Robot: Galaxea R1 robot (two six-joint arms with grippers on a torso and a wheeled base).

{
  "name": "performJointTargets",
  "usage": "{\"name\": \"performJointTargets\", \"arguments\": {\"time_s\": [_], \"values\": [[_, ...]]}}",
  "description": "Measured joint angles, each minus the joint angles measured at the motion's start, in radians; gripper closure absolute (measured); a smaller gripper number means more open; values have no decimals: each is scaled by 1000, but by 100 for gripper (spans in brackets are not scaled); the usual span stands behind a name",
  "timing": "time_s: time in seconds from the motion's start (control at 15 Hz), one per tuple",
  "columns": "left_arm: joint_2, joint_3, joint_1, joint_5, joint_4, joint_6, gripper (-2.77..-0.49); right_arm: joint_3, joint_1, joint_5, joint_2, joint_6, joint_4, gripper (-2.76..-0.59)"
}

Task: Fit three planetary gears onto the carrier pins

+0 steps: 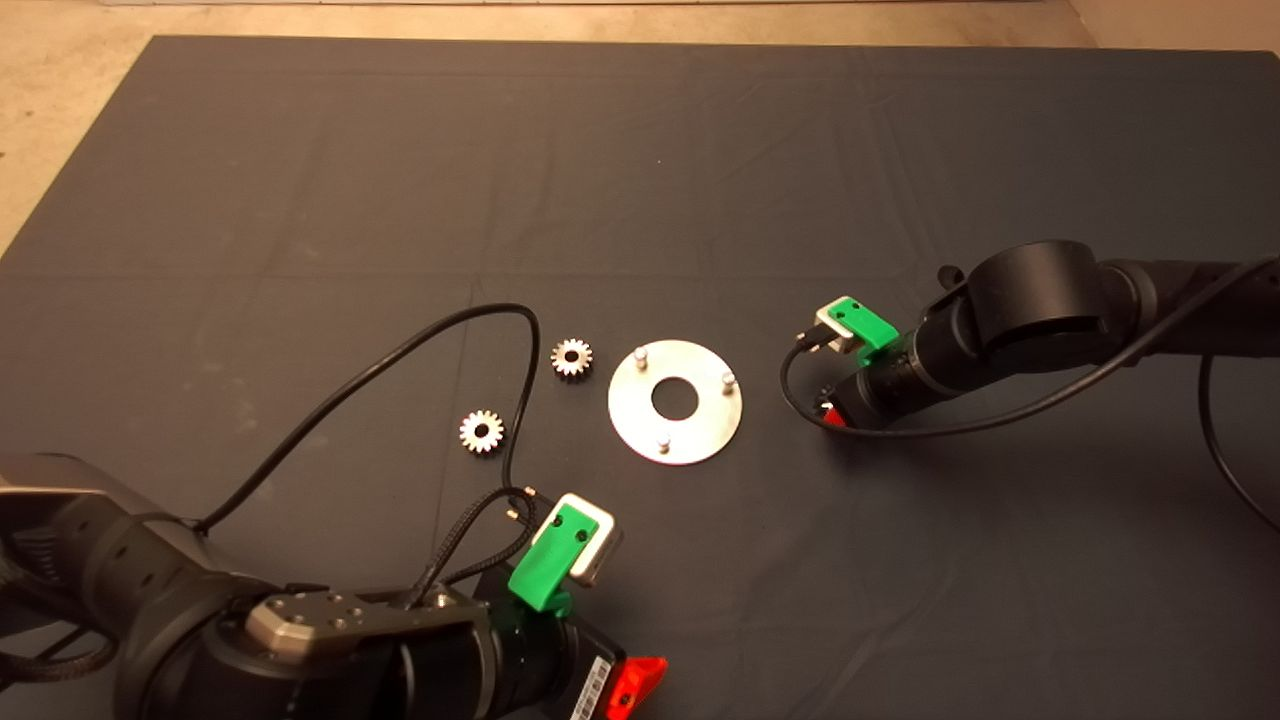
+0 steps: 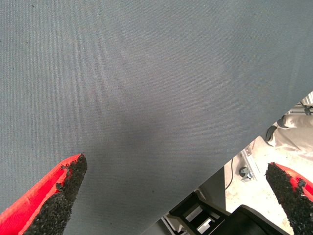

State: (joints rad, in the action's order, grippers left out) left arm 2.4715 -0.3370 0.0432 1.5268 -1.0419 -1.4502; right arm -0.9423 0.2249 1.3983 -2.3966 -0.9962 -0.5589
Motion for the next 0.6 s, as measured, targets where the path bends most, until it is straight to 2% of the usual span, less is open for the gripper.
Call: {"name": "performJointTargets", "arguments": {"time_s": [0.6], "values": [[0, 0, 0, 0, -1, 0, -264, 0, 0, 0, 0, 1, 0, -92]]}}
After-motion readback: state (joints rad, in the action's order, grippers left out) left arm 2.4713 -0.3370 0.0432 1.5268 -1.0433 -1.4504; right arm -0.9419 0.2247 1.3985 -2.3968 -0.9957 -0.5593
